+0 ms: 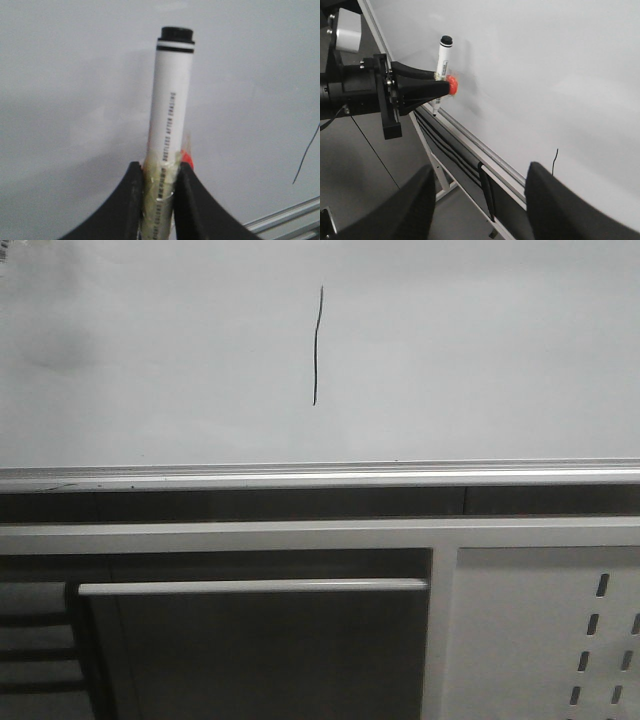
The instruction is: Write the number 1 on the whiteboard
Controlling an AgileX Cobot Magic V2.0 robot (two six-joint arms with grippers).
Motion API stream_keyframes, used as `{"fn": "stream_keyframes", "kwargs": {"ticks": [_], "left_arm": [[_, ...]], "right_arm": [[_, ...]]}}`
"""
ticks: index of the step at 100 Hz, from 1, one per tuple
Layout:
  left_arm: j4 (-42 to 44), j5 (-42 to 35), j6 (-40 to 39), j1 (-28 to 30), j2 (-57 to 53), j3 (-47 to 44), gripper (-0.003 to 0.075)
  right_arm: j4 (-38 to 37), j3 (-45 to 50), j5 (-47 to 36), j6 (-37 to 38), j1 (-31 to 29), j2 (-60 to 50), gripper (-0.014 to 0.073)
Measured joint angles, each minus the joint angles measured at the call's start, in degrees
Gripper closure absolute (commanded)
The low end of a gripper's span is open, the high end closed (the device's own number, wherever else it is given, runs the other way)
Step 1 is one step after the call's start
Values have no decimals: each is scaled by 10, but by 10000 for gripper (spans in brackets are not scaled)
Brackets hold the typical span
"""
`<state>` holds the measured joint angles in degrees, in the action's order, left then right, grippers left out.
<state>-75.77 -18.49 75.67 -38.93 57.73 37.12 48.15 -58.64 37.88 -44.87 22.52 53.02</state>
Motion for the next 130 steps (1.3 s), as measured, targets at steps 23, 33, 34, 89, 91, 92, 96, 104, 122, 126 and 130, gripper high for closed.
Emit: {"fn": "stream_keyframes", "kwargs": {"ticks": [23, 33, 34, 89, 91, 92, 96, 104, 122, 126, 130], "left_arm": [[153, -25, -205, -2, 30, 0, 741], [217, -40, -294, -2, 44, 0, 741], [220, -40, -298, -2, 46, 0, 741], [275, -107, -393, -12, 136, 0, 741], [274, -108, -396, -14, 138, 0, 741], [274, -110, -396, -13, 139, 0, 741], [276, -112, -397, -14, 143, 0, 740], [278, -114, -398, -15, 148, -1, 740], [278, -115, -399, -15, 150, -2, 668], [278, -115, -399, -15, 150, -2, 630], [278, -115, -399, -15, 150, -2, 591]], "right_arm": [[0, 0, 0, 0, 0, 0, 228], [0, 0, 0, 0, 0, 0, 228], [0, 0, 0, 0, 0, 0, 228], [0, 0, 0, 0, 0, 0, 228], [0, 0, 0, 0, 0, 0, 228], [0, 0, 0, 0, 0, 0, 228], [0, 0, 0, 0, 0, 0, 228], [0, 0, 0, 0, 0, 0, 228], [-1, 0, 0, 0, 0, 0, 228], [-1, 0, 0, 0, 0, 0, 228], [-1, 0, 0, 0, 0, 0, 228]]}}
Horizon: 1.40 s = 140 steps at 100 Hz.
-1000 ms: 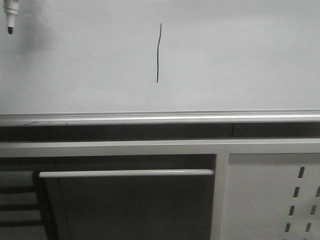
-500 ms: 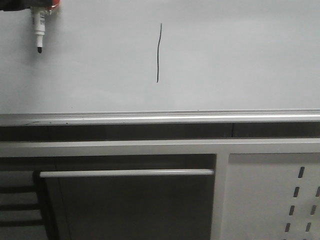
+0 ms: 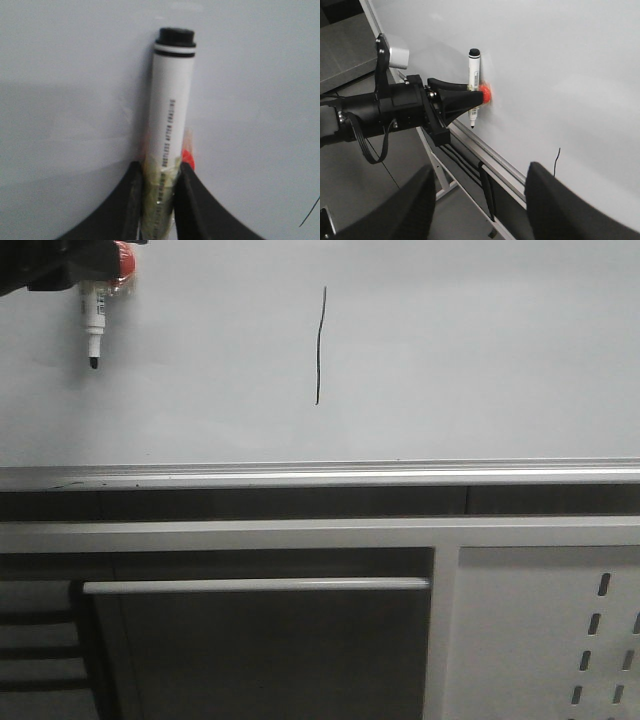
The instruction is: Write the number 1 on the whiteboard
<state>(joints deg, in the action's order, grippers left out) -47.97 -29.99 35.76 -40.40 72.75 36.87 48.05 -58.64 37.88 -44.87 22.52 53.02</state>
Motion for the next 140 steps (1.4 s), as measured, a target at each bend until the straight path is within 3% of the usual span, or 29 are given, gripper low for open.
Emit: {"fn": "stream_keyframes", "kwargs": {"ticks": [9, 34, 56, 63, 92, 120, 132, 140], "left_arm": [[0, 0, -1, 0, 1, 0, 534], [-3, -2, -1, 0, 1, 0, 484], [-8, -10, -1, 0, 1, 0, 278], [-11, -10, -2, 0, 1, 0, 244], [-15, 50, 0, 2, -17, 0, 244], [-13, 115, 24, 2, -123, -52, 247], [-12, 140, 28, 2, -192, -76, 282], [-10, 158, 32, 2, -241, -82, 391]], "right_arm": [[0, 0, 0, 0, 0, 0, 228], [0, 0, -1, 0, 0, 0, 228], [0, 0, -1, 0, 0, 0, 228], [-1, 0, -1, 0, 0, 0, 228], [-1, 0, -1, 0, 0, 0, 228], [-24, 0, 4, 0, 0, -10, 233], [-37, 0, 5, 3, 0, -24, 321], [-56, 0, 5, 25, 0, -34, 426]]}}
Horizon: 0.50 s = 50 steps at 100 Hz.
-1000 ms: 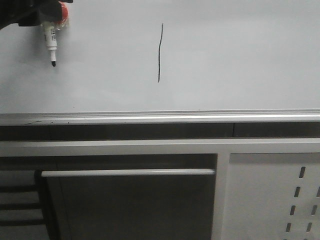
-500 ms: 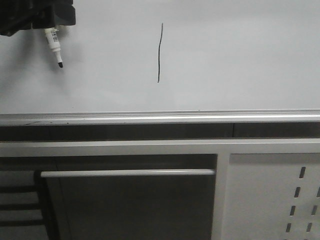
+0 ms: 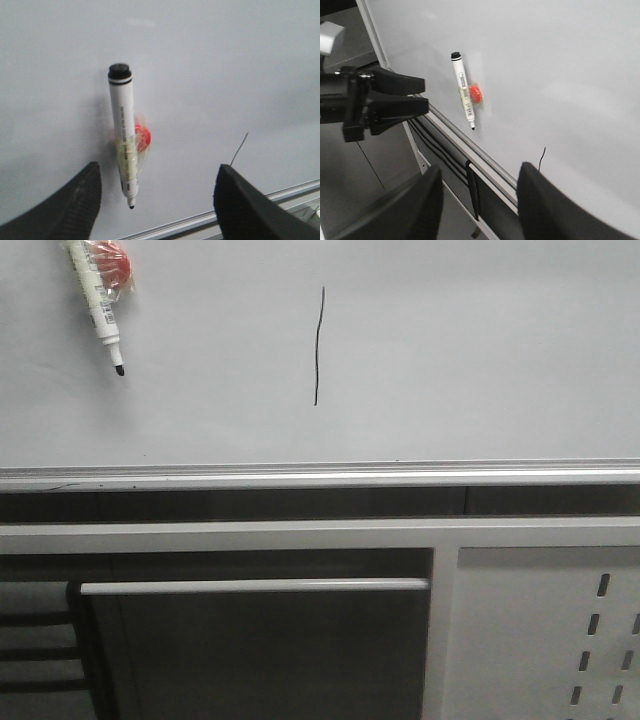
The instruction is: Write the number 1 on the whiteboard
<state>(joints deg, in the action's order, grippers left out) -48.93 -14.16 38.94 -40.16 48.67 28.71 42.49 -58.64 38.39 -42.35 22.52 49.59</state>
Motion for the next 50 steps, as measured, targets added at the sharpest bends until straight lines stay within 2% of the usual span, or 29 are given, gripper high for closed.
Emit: {"fn": "stream_keyframes", "kwargs": {"ticks": [3, 4, 12, 16, 32, 50], "left_arm": [[1, 8, 3, 0, -15, 0, 459], [1, 10, 5, 0, -19, 0, 459], [3, 29, 19, 0, -59, -1, 653], [8, 42, 26, 0, -78, -1, 744], [27, 120, 43, 0, -125, -2, 741], [42, 209, 46, 0, -172, -13, 741]], "right_arm": [[-9, 0, -1, 10, 0, -3, 483], [-12, 0, -1, 16, 0, -4, 495], [-43, 1, -4, 46, 0, -17, 645], [-55, 7, -7, 59, 0, -25, 659], [-73, 54, -41, 75, -1, -79, 647], [-78, 158, -102, 75, -1, -204, 647]]}}
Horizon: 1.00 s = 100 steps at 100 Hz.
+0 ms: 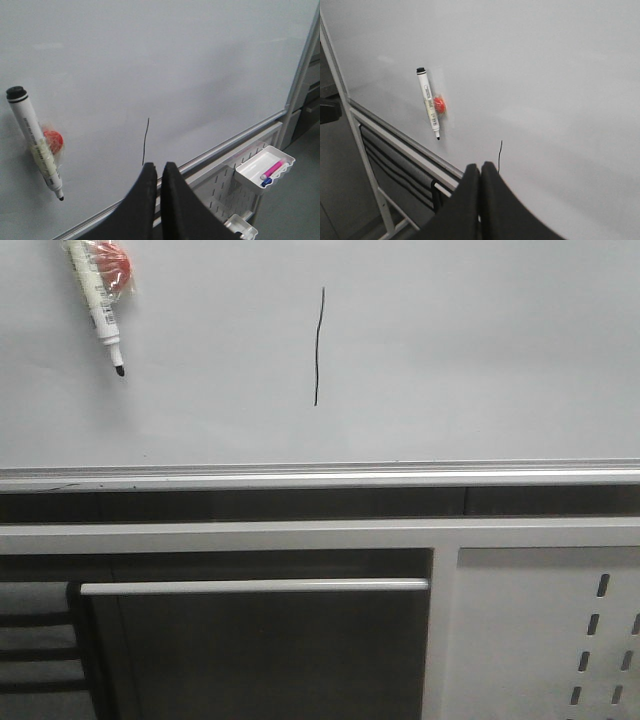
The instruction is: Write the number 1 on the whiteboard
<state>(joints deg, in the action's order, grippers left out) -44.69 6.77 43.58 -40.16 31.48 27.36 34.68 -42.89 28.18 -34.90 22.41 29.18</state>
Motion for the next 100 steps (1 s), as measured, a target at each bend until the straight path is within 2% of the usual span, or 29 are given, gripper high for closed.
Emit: {"fn": "stream_keyframes", "kwargs": {"ticks": [22, 41, 60, 100], "left_arm": [[2, 6, 0, 0, -115, -63, 741], [-10, 7, 0, 0, -214, -125, 741], [-23, 5, 0, 0, -272, -151, 741], [-41, 0, 0, 0, -278, -152, 741]], "right_arm": [[0, 149, -19, 0, 0, -187, 647], [26, 247, -23, 3, 0, -289, 647], [59, 291, -45, 4, 0, -298, 647], [66, 302, -58, 4, 0, -298, 647]]}}
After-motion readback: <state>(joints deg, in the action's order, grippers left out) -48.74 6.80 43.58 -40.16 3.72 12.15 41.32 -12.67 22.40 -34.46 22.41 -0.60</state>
